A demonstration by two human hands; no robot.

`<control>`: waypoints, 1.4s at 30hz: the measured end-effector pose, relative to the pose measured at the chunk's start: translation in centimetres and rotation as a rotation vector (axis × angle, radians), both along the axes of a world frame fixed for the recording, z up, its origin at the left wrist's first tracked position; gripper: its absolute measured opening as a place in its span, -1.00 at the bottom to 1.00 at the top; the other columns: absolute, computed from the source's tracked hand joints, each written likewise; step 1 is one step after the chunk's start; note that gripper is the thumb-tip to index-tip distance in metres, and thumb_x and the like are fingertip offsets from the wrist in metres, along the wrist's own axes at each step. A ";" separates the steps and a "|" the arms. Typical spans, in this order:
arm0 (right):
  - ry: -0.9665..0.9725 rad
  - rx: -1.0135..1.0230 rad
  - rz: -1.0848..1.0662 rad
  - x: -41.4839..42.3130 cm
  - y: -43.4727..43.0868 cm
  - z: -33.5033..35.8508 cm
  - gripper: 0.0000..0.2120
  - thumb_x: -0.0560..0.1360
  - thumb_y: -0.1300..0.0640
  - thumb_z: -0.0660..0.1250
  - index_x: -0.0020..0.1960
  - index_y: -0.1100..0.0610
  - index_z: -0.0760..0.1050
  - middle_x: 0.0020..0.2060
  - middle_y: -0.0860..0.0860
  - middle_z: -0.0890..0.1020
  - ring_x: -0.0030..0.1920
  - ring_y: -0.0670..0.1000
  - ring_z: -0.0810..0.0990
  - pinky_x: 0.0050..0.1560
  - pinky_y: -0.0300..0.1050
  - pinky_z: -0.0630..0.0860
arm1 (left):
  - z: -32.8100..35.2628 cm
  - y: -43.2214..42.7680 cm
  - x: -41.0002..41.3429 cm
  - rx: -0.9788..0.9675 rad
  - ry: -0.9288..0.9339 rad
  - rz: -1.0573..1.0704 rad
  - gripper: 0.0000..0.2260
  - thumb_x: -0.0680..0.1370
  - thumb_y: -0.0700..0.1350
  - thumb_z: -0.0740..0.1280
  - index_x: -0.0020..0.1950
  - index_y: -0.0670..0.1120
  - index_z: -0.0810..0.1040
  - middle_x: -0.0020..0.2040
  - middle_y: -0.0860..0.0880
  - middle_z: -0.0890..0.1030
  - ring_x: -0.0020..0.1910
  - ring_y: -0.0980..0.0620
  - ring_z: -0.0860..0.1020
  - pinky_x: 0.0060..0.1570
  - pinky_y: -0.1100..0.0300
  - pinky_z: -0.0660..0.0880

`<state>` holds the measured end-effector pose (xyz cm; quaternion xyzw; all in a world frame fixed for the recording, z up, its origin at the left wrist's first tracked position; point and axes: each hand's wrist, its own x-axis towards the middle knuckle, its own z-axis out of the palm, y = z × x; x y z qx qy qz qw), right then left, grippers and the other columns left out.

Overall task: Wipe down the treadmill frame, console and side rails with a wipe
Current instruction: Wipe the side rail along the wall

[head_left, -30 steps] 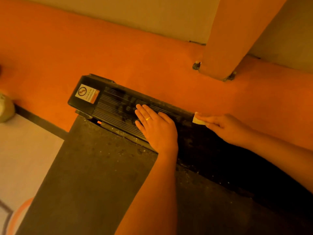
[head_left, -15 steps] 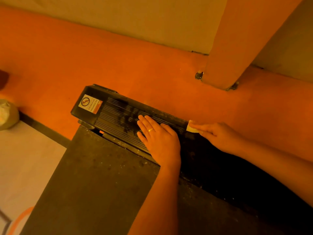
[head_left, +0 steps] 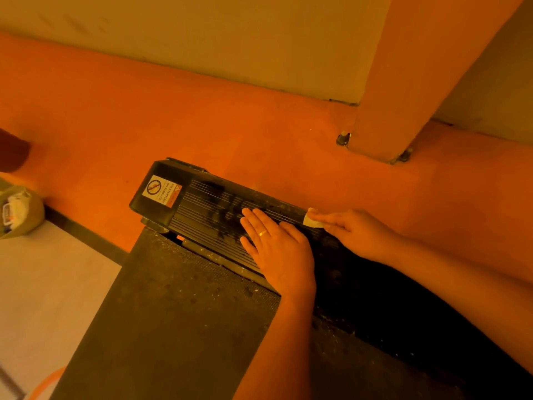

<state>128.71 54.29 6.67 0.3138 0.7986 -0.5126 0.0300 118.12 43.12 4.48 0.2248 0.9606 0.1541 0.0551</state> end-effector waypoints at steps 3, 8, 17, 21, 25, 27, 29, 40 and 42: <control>0.005 -0.001 -0.027 1.1 0.0 -0.2 -0.62 0.65 0.25 0.22 0.44 0.04 0.43 0.36 -0.20 0.40 0.37 -0.26 0.31 0.25 -0.63 0.15 | 0.5 0.1 0.0 -0.011 -0.050 0.002 -0.41 0.64 0.05 -0.12 0.64 -0.18 0.05 0.65 -0.13 0.00 0.63 -0.07 -0.06 0.56 -0.09 -0.12; -0.031 -0.025 -0.036 1.3 -0.2 0.2 -0.62 0.65 0.27 0.21 0.44 0.04 0.43 0.43 -0.11 0.42 0.42 -0.16 0.33 0.22 -0.59 0.19 | 1.3 -1.0 -1.9 0.002 -0.123 -0.090 -0.46 0.70 0.01 0.03 0.65 -0.14 0.01 0.66 -0.07 -0.04 0.63 -0.01 -0.12 0.56 -0.02 -0.20; -0.008 -0.034 -0.046 -4.3 -0.1 -0.1 -0.64 0.67 0.20 0.20 0.44 0.02 0.43 0.39 -0.08 0.47 0.34 -0.03 0.49 0.34 -0.15 0.42 | -0.6 -2.0 -4.5 0.028 0.034 -0.049 -0.47 0.70 0.04 0.01 0.63 -0.13 0.11 0.64 -0.07 0.08 0.63 -0.04 -0.02 0.56 -0.12 -0.18; -0.020 0.001 -0.005 -5.6 -0.1 0.1 -0.63 0.67 0.18 0.19 0.46 -0.01 0.40 0.42 -0.08 0.45 0.34 -0.13 0.43 0.25 -0.36 0.36 | -0.7 -2.1 -4.7 0.043 0.049 -0.036 -0.47 0.68 0.05 -0.01 0.63 -0.13 0.15 0.64 -0.07 0.11 0.63 -0.03 0.01 0.56 -0.11 -0.16; -0.037 -0.008 0.021 -3.1 0.1 0.3 -0.61 0.66 0.19 0.20 0.45 -0.11 0.37 0.45 -0.11 0.41 0.29 -0.09 0.54 0.27 -0.22 0.50 | -1.0 -2.1 -4.8 0.044 0.066 -0.046 -0.47 0.69 0.07 -0.02 0.62 -0.13 0.15 0.63 -0.07 0.11 0.62 -0.03 0.01 0.57 -0.12 -0.15; -0.071 0.046 0.029 -2.9 0.0 0.3 -0.60 0.66 0.20 0.21 0.45 -0.10 0.37 0.41 -0.14 0.43 0.03 -0.22 0.58 -0.05 -0.46 0.51 | -1.1 -2.2 -4.8 0.040 0.071 -0.052 -0.47 0.69 0.08 -0.03 0.62 -0.12 0.15 0.63 -0.07 0.12 0.62 -0.03 0.01 0.57 -0.13 -0.13; -0.070 0.065 0.032 -3.8 -0.1 0.2 -0.60 0.66 0.24 0.20 0.47 -0.02 0.37 0.41 -0.12 0.42 0.18 -0.23 0.50 -0.02 -0.68 0.30 | -1.1 -2.1 -4.8 0.044 0.069 -0.049 -0.46 0.69 0.09 -0.06 0.62 -0.12 0.16 0.63 -0.06 0.12 0.62 -0.03 0.01 0.57 -0.13 -0.12; 0.043 0.006 0.073 -5.5 0.0 -0.3 -0.58 0.65 0.29 0.21 0.46 0.01 0.38 0.43 -0.19 0.35 0.43 -0.27 0.26 0.27 -0.62 0.14 | -1.7 -2.2 -4.8 0.061 0.088 -0.040 -0.49 0.70 0.06 -0.04 0.61 -0.12 0.20 0.62 -0.06 0.15 0.62 -0.02 0.05 0.57 -0.16 -0.04; 0.050 -0.029 0.038 -4.4 -0.3 -0.2 -0.58 0.65 0.29 0.21 0.46 0.00 0.40 0.41 -0.22 0.35 0.41 -0.29 0.26 0.25 -0.63 0.17 | -1.7 -2.1 -4.8 0.059 0.089 -0.037 -0.49 0.70 0.05 -0.03 0.61 -0.12 0.21 0.62 -0.06 0.16 0.61 -0.03 0.06 0.57 -0.16 -0.03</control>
